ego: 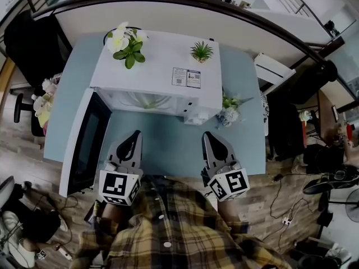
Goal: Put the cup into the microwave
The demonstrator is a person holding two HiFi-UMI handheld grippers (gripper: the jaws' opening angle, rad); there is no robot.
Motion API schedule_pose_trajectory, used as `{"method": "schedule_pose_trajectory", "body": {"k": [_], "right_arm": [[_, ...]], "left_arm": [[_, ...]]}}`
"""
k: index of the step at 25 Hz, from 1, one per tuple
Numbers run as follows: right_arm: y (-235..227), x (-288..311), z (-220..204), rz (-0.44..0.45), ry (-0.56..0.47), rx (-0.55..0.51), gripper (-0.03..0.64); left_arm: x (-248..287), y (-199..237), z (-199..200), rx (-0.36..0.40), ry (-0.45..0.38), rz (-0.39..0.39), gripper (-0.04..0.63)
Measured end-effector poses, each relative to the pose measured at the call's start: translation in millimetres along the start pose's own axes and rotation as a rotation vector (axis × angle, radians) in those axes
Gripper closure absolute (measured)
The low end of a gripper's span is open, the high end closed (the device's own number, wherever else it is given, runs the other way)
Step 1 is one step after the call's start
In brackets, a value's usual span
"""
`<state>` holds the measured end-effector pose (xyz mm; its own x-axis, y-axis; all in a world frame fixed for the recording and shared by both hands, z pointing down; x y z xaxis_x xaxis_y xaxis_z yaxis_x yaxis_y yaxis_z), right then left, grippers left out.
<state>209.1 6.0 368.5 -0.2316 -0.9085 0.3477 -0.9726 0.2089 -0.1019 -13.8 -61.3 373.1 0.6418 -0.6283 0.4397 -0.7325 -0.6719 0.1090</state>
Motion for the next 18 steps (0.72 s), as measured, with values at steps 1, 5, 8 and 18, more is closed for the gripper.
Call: {"method": "schedule_pose_trajectory", "body": {"k": [1,5,8,18], "right_arm": [[0.0,-0.3,-0.5,-0.001,0.001,0.0,0.614],[-0.6,-1.5,-2.1,-0.001,0.002,0.0,0.614],[-0.7,-2.9,-4.0,0.001,0.001,0.003,0.615],[1.0,-7.3,-6.5,-0.002,-0.007,0.01,0.615]], "left_arm": [[0.0,0.0,-0.3,0.0,0.001,0.0,0.604],[-1.2,-0.7,-1.4,0.0,0.002,0.006,0.604],[-2.9,-1.3,-2.8,-0.001,0.003,0.014,0.604],[-7.9,-3.8,-4.8,0.004,-0.001,0.027,0.604]]}}
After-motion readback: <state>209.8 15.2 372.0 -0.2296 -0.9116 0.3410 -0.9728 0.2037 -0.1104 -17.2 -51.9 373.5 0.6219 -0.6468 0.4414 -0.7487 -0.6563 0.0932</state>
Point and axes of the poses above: the fingertips, and each gripper's own axes: x forward along the fingers, y to its left, z out of its top, the point moved 4 cm from there along -x, backward along the fingers, and after that the axes turned 15 degrees about y, right-handed, at the moved point
